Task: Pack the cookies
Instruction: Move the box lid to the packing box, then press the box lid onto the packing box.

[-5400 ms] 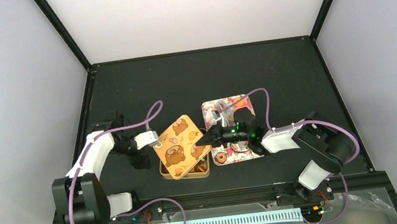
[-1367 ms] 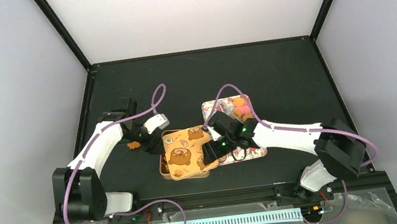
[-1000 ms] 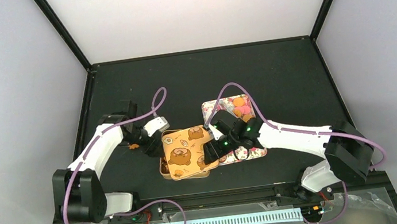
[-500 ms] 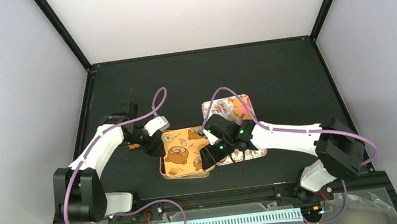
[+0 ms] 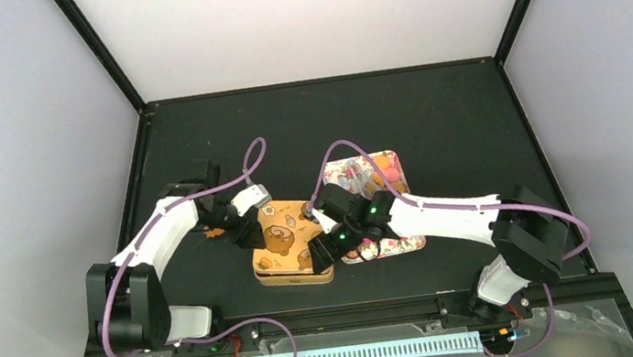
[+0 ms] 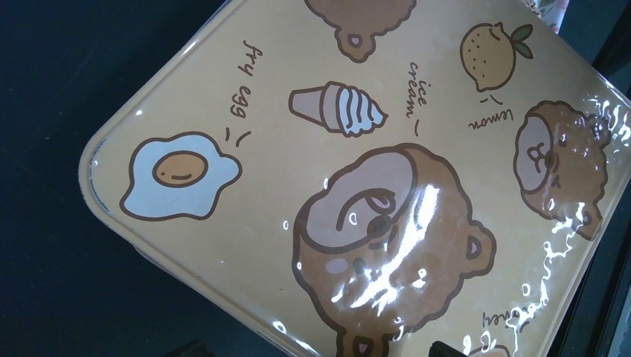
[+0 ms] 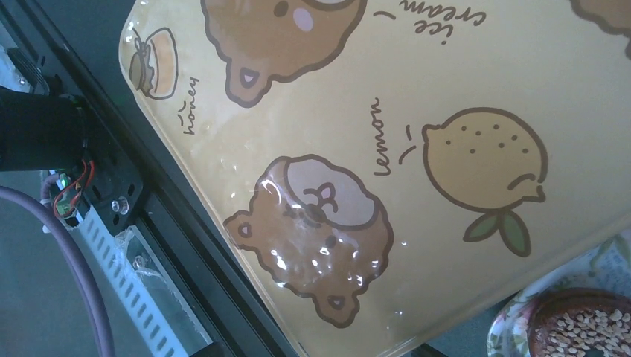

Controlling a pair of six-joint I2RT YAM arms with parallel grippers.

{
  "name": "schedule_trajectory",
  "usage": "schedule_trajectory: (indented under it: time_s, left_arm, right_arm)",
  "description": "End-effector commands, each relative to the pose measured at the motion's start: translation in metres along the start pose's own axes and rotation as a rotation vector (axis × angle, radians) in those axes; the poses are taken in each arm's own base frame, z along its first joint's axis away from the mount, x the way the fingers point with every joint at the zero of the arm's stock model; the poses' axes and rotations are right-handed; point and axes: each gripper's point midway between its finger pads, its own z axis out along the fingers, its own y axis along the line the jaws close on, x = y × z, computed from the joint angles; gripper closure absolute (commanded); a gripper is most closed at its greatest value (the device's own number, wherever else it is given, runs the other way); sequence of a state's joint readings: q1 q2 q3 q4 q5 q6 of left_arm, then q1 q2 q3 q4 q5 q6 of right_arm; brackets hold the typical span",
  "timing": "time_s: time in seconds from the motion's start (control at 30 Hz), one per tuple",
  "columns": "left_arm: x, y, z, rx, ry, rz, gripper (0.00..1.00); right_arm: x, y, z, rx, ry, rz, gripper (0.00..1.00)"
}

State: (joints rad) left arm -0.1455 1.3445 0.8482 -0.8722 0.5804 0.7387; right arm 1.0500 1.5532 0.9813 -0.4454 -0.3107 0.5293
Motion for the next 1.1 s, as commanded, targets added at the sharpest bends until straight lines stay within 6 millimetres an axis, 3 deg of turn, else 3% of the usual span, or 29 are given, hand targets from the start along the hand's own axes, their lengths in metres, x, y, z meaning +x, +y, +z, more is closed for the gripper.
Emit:
schedule_trajectory:
  time_s: [0.0,0.2,0.37,0.47,0.73,0.87,1.07]
  left_arm:
    - [-0.012,0.002,-0.004,-0.002,-0.032,0.014,0.22]
    - [-0.004,-0.001,-0.001,0.007,-0.015,0.025,0.25]
    - [0.007,-0.008,0.001,0.011,0.005,0.044,0.27]
    - [0.012,-0.01,0.002,0.01,0.014,0.054,0.28]
    - [0.022,-0.017,0.004,0.025,0.035,0.065,0.28]
    - [0.023,-0.025,0.0,0.026,0.019,0.104,0.29]
    - [0.033,-0.04,0.001,0.08,0.039,0.148,0.3]
  right_arm:
    - [-0.002,0.008,-0.003,-0.013,0.002,-0.025,0.34]
    - [-0.002,0.0,-0.025,0.043,-0.012,-0.05,0.33]
    - [-0.029,-0.021,-0.051,0.054,-0.097,0.0,0.33]
    - [-0.048,-0.034,-0.056,0.063,-0.135,0.028,0.32]
    - [-0.097,-0.052,-0.03,0.114,-0.12,0.031,0.33]
    - [-0.093,-0.054,-0.019,0.097,-0.104,0.044,0.35]
    - [-0.069,-0.052,-0.012,0.093,-0.086,0.042,0.36]
